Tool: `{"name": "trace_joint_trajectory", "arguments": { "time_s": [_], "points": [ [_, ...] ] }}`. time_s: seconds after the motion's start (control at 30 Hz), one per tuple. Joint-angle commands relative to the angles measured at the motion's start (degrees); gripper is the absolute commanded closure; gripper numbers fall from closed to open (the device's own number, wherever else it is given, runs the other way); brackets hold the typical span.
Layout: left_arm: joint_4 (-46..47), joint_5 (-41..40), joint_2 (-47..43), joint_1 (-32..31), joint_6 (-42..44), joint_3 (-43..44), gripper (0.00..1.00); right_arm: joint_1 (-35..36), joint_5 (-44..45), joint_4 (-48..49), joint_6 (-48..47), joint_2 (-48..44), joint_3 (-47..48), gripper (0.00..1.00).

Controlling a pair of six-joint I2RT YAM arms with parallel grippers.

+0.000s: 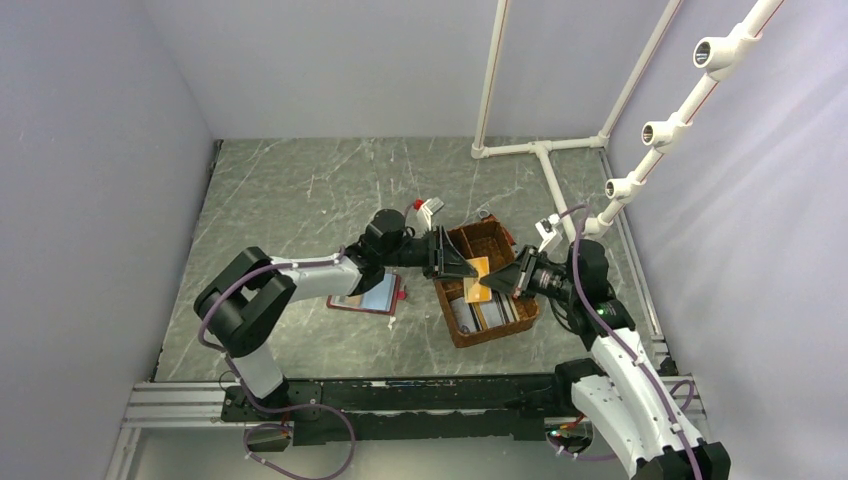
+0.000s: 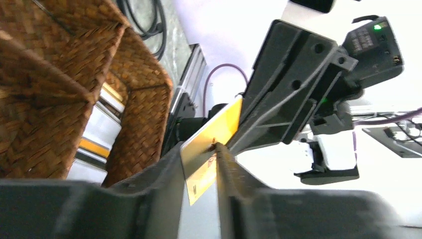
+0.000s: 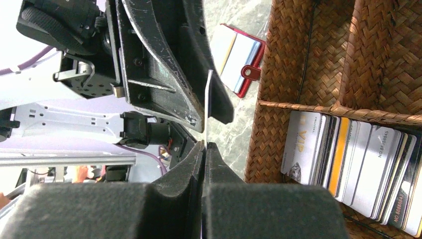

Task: Put the credit cards into the card holder
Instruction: Pick up the credit card from the storage box, then place the credit card in the storage box.

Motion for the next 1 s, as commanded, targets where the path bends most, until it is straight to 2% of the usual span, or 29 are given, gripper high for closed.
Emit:
{"name": "trace_joint_trajectory", "arguments": {
  "time_s": [0.0, 0.03, 0.07, 0.13, 0.17, 0.23, 0.4, 0.53, 0.67, 0.73, 0.9, 0.97],
  "points": [
    [15.55, 4.57, 1.77, 0.04, -3.07, -0.79, 0.78, -0.29, -2.72, 3.21, -0.05, -0.15, 1.18, 1.00],
    [16.28, 4.99, 1.61, 0.07, -2.64, -0.96, 0.85, -0.33, -2.61, 2.04, -1.36, 0.14, 1.49, 0.98],
    [16.23, 5.36, 1.13, 0.12, -1.59, -0.99, 0.90, -0.39, -2.97, 1.14, -2.19, 0.37, 1.87, 0.91],
    [13.98, 6.46, -0.36, 0.16, 1.44, -0.71, 0.94, -0.43, -4.22, 0.64, -3.04, 0.31, 2.06, 0.73],
    [12.30, 7.12, -1.11, 0.27, 3.48, -0.47, 0.95, -0.50, -4.75, 0.54, -3.24, 0.06, 2.11, 0.68],
    [11.12, 9.09, -2.14, 0.86, 4.82, -0.18, 0.96, -0.80, -6.18, 0.56, -3.62, -0.72, 2.08, 0.64],
    [18.61, 16.01, -0.92, 2.92, 0.93, -0.69, 1.00, -1.56, -9.21, -1.55, -7.05, -2.19, 2.89, 0.56],
    [20.83, 18.75, -0.90, 3.82, -0.23, -0.73, 1.00, -2.06, -6.00, -6.96, -11.27, -2.69, 4.87, 0.56],
    [22.44, 20.49, -0.58, 5.04, -1.81, -0.38, 1.00, -2.15, -9.75, -1.99, -7.77, -2.58, 3.04, 0.57],
    [26.22, 21.08, 0.39, 5.03, -4.26, 0.04, 1.00, -2.16, -10.43, -0.84, -7.04, -2.49, 2.23, 0.59],
    [33.43, 21.27, 2.98, 5.11, -9.25, 0.28, 1.00, -2.14, -10.23, -0.62, -6.89, -2.22, 2.00, 0.62],
    [36.76, 21.37, 3.94, 5.14, -11.39, 0.22, 1.00, -2.22, -9.27, -1.41, -7.14, -2.22, 2.11, 0.66]
  ]
}}
